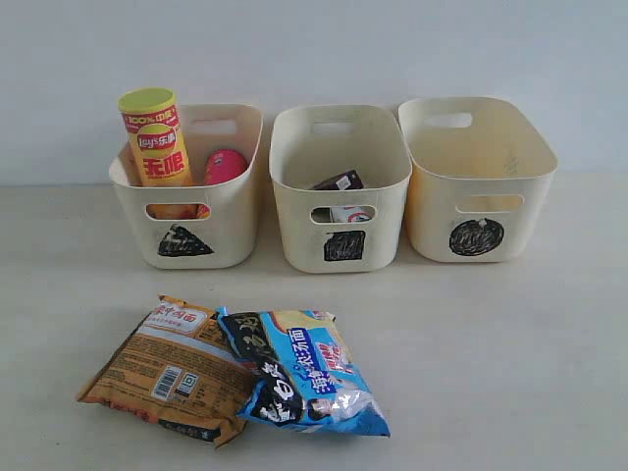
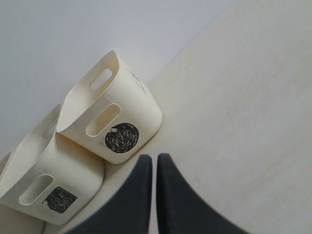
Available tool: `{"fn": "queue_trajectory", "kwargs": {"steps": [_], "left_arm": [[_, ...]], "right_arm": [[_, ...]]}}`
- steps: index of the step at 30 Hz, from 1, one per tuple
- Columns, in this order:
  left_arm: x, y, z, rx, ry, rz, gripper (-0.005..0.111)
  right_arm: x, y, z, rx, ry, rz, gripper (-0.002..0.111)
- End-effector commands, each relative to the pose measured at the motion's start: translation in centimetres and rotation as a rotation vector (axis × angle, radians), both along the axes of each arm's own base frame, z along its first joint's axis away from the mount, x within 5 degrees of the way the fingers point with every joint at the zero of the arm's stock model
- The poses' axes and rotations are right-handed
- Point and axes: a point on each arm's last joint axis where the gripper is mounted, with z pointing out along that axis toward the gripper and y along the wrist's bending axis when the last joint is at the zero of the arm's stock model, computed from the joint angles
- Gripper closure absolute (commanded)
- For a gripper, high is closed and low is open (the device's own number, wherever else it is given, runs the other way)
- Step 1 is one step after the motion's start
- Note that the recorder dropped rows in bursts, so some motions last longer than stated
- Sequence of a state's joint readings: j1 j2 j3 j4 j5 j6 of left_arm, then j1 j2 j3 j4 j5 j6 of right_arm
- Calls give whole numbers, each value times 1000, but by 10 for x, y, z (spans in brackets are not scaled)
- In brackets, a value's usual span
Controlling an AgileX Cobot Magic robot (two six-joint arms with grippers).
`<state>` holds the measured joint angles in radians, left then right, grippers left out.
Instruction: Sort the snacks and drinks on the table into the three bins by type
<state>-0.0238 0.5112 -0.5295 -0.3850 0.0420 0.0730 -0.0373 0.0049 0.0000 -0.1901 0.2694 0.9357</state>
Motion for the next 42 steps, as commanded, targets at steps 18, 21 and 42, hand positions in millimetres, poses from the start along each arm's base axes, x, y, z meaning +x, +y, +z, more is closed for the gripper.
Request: {"fn": "queue_trajectory", "kwargs": {"steps": [18, 21, 42], "left_arm": [[-70, -5, -48, -35, -79, -74, 102], [-70, -5, -48, -35, -79, -74, 102], [-54, 1, -106, 308, 70, 9, 102]], "right_arm": [[0, 0, 1, -3, -12, -3, 108], [0, 0, 1, -2, -12, -4, 108], [0, 0, 1, -6, -11, -1, 108]]}}
